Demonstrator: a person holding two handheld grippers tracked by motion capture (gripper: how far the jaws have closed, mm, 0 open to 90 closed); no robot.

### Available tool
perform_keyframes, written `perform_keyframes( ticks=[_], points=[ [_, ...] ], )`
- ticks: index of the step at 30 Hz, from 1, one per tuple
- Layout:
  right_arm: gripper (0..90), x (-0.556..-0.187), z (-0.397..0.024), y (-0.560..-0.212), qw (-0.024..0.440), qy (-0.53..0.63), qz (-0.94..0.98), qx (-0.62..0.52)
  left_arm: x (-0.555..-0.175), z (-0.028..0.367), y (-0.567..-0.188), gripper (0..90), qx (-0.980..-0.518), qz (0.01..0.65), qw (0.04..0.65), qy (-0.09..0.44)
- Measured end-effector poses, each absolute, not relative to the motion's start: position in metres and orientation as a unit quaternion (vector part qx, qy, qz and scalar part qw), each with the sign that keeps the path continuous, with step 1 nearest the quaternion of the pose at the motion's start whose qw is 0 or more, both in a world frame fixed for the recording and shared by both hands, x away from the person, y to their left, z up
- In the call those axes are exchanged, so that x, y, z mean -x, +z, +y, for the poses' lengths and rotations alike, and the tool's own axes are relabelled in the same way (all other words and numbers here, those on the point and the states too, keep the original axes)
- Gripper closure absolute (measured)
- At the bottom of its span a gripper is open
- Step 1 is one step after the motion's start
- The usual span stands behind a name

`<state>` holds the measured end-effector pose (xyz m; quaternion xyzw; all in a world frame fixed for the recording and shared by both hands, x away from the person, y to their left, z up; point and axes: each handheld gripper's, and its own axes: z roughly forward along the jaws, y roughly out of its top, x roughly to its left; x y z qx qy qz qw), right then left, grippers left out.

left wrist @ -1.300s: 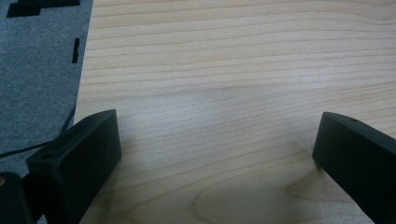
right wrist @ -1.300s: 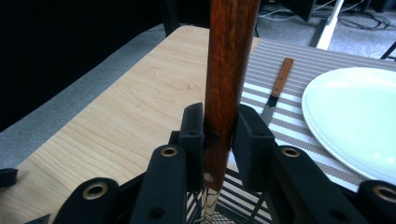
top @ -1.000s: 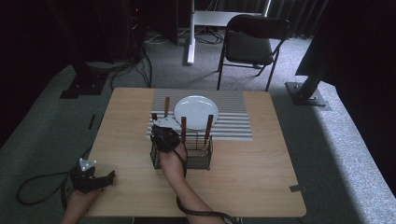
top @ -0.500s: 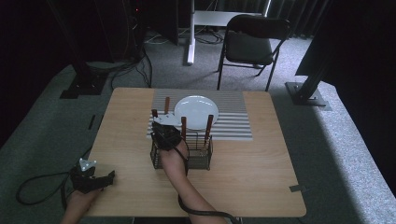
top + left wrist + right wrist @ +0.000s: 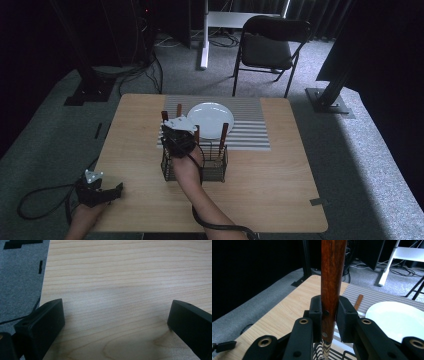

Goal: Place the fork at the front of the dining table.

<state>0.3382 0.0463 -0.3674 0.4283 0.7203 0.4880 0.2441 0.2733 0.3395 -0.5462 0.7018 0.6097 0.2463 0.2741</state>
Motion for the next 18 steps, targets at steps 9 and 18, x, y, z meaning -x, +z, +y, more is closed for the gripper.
perform_keyframes(
  ticks=[9, 18],
  points=[
    [75.9, -0.336, 0.044, -0.356, 0.247, 0.493, 0.72, -0.422, -0.273, 0.339, -0.546, 0.8, -0.702, 0.61, 0.274, 0.247],
    [75.9, -0.335, 0.041, -0.345, 0.256, 0.501, 0.715, -0.414, -0.273, 0.34, -0.546, 0.8, -0.702, 0.609, 0.274, 0.247]
  ],
)
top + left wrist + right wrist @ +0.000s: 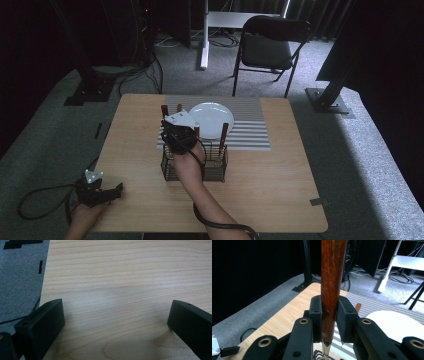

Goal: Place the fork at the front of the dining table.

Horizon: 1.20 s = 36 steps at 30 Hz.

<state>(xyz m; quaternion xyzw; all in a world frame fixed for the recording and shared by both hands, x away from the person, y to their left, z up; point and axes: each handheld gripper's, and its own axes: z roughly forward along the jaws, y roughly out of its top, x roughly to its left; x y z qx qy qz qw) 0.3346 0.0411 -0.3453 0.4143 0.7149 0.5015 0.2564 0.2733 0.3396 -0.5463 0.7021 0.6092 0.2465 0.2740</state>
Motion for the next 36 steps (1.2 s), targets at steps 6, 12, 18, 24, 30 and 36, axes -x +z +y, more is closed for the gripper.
perform_keyframes(
  ticks=[6, 12, 18, 24, 30, 36],
  points=[
    [75.8, -0.339, 0.04, -0.334, 0.257, 0.509, 0.71, -0.412, -0.273, 0.339, -0.546, 0.8, -0.7, 0.61, 0.276, 0.247],
    [75.9, -0.35, 0.037, -0.318, 0.263, 0.515, 0.702, -0.415, -0.273, 0.34, -0.546, 0.8, -0.702, 0.61, 0.274, 0.246],
    [75.8, -0.362, 0.038, -0.307, 0.271, 0.515, 0.699, -0.415, -0.273, 0.339, -0.546, 0.8, -0.701, 0.61, 0.275, 0.246],
    [75.8, -0.376, 0.037, -0.301, 0.275, 0.513, 0.695, -0.422, -0.273, 0.339, -0.546, 0.8, -0.701, 0.61, 0.275, 0.246],
    [75.8, -0.393, 0.028, -0.297, 0.282, 0.504, 0.693, -0.432, -0.273, 0.339, -0.546, 0.8, -0.701, 0.61, 0.275, 0.247],
    [75.8, -0.405, 0.011, -0.302, 0.289, 0.493, 0.685, -0.452, -0.273, 0.339, -0.546, 0.8, -0.701, 0.61, 0.275, 0.247]
  ],
)
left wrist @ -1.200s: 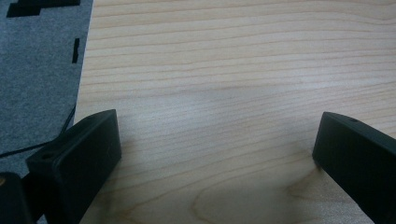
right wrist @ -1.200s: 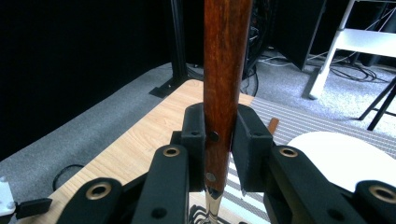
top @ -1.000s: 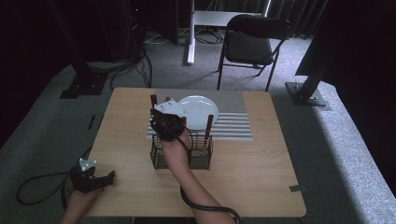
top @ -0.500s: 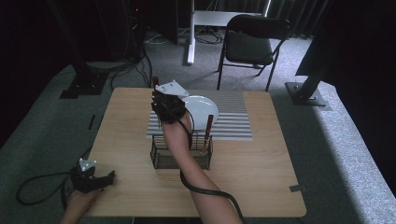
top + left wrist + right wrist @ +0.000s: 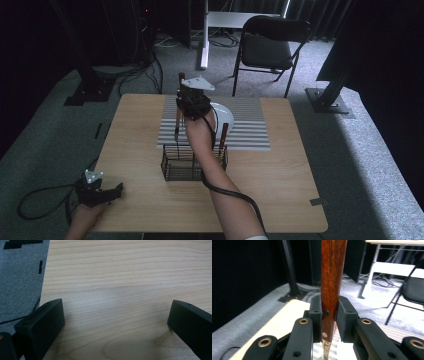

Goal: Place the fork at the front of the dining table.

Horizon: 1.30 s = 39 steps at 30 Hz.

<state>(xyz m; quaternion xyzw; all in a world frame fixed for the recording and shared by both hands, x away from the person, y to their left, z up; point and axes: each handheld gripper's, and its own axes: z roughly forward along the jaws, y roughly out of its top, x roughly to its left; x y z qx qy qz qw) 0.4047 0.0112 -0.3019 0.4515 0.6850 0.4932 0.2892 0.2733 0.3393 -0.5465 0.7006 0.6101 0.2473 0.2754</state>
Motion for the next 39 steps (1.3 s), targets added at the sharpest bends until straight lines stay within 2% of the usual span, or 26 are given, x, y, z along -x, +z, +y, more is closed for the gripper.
perform_keyframes(
  ticks=[5, 26, 39],
  points=[
    [75.8, -0.412, 0.0, -0.307, 0.294, 0.48, 0.684, -0.465, -0.273, 0.339, -0.546, 0.8, -0.701, 0.61, 0.275, 0.247],
    [75.8, -0.436, -0.097, -0.326, 0.337, 0.416, 0.658, -0.53, -0.274, 0.34, -0.546, 0.8, -0.702, 0.608, 0.275, 0.247],
    [75.8, -0.443, -0.13, -0.354, 0.332, 0.407, 0.661, -0.536, -0.273, 0.339, -0.546, 0.9, -0.702, 0.609, 0.275, 0.247]
  ],
)
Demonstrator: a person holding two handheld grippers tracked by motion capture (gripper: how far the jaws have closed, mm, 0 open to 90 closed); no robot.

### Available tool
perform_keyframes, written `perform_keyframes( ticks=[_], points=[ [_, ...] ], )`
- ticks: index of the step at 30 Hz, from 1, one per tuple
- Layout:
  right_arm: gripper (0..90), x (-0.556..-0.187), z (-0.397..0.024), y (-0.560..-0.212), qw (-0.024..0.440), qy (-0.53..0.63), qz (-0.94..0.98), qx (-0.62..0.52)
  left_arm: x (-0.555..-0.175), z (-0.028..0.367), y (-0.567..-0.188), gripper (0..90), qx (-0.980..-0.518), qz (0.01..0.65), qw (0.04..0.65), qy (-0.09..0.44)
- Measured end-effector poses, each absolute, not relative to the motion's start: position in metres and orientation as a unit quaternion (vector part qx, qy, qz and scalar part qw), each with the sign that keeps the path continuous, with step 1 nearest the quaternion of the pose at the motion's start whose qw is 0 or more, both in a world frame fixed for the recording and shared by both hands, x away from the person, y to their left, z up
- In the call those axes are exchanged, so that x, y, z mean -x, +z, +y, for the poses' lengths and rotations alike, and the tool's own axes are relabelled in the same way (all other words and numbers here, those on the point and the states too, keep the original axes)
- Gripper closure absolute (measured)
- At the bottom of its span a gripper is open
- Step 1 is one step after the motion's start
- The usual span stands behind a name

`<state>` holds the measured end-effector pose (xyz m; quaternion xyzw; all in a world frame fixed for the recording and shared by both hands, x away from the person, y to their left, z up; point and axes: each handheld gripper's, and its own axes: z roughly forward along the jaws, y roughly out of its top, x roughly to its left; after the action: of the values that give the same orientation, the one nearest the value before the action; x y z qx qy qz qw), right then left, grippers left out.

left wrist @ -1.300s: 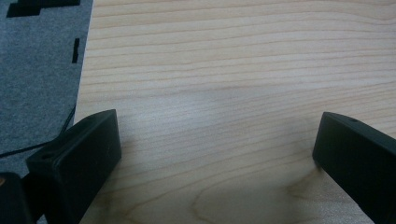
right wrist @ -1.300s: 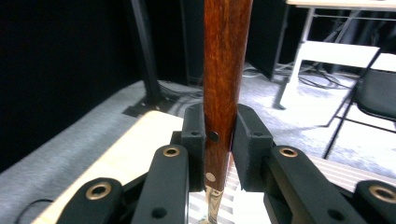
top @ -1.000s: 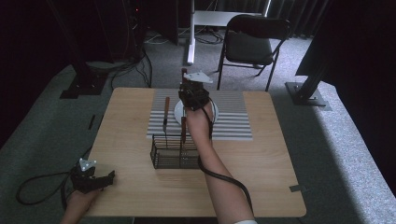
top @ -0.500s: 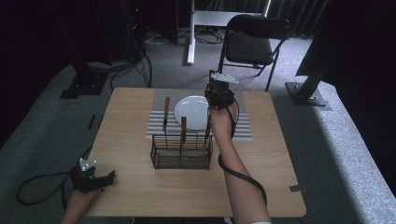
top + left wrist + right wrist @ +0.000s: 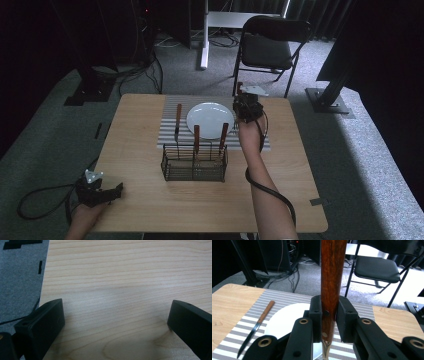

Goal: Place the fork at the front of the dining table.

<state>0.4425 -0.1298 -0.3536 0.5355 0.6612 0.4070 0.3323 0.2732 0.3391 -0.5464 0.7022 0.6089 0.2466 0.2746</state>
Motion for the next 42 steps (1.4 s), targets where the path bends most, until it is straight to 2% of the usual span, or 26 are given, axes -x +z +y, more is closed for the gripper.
perform_keyframes(
  ticks=[16, 18, 42],
  points=[
    [75.7, -0.467, -0.148, -0.388, 0.299, 0.391, 0.662, -0.565, -0.273, 0.339, -0.546, 0.9, -0.702, 0.609, 0.275, 0.247],
    [75.8, -0.471, -0.151, -0.394, 0.28, 0.397, 0.659, -0.573, -0.273, 0.339, -0.546, 0.8, -0.702, 0.609, 0.275, 0.247],
    [75.7, -0.52, -0.15, -0.443, 0.244, 0.323, 0.679, -0.612, -0.273, 0.339, -0.546, 0.9, -0.702, 0.609, 0.275, 0.247]
  ],
)
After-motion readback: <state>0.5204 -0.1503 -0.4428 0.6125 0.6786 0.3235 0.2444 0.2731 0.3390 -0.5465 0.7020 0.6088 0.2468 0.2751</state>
